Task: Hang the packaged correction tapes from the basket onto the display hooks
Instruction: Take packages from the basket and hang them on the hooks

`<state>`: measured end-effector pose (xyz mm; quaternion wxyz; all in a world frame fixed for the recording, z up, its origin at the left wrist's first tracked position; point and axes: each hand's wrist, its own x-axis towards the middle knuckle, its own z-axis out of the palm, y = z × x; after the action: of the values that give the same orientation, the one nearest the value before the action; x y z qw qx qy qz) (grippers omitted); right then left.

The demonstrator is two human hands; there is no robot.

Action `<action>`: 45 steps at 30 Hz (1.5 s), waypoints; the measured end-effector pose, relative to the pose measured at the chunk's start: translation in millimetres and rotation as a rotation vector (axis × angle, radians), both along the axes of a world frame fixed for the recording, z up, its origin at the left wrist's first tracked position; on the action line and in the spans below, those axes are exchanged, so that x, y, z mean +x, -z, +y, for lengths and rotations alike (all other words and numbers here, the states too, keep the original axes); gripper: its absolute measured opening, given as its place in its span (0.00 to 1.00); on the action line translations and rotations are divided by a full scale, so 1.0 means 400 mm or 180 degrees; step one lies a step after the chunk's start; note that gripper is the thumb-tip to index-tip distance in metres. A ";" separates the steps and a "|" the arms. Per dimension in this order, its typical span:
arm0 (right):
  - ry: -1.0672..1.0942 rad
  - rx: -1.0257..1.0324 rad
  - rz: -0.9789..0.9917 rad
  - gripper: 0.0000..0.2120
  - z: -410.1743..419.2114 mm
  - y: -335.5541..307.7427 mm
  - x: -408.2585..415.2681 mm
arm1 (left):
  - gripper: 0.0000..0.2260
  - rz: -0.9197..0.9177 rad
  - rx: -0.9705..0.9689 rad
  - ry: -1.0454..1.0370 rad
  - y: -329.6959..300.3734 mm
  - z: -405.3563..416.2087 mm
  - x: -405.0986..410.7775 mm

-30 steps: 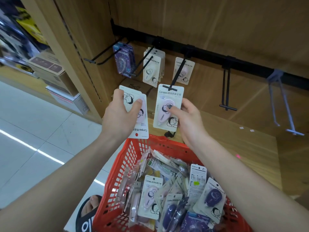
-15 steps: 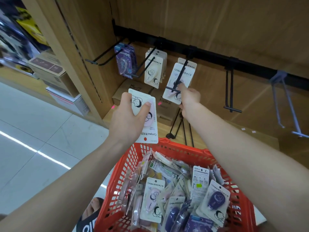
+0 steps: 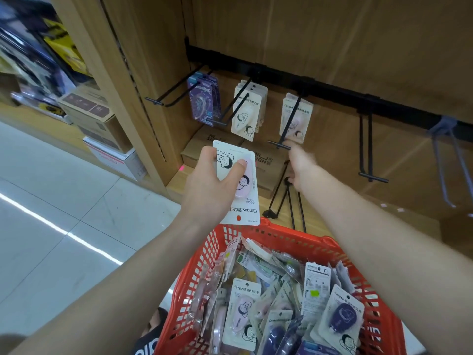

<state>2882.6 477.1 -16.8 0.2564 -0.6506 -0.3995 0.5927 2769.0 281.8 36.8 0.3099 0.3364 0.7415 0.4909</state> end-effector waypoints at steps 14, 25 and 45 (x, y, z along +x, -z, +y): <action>-0.1555 -0.0045 0.0983 0.20 -0.341 -0.114 0.107 | 0.12 -0.0169 0.0415 0.0131 0.007 -0.008 0.007; -0.2016 0.0663 0.0689 0.12 -0.270 -0.135 0.211 | 0.19 -0.0045 0.0137 0.0354 -0.017 -0.016 -0.035; 0.0568 -0.0813 0.2778 0.11 -0.362 -0.134 0.124 | 0.18 -0.0818 0.0004 0.0268 0.039 -0.017 -0.034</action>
<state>2932.0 332.3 36.6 0.3684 -0.3985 -0.1204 0.8312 2755.4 275.2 21.3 0.4225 0.3017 0.6805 0.5170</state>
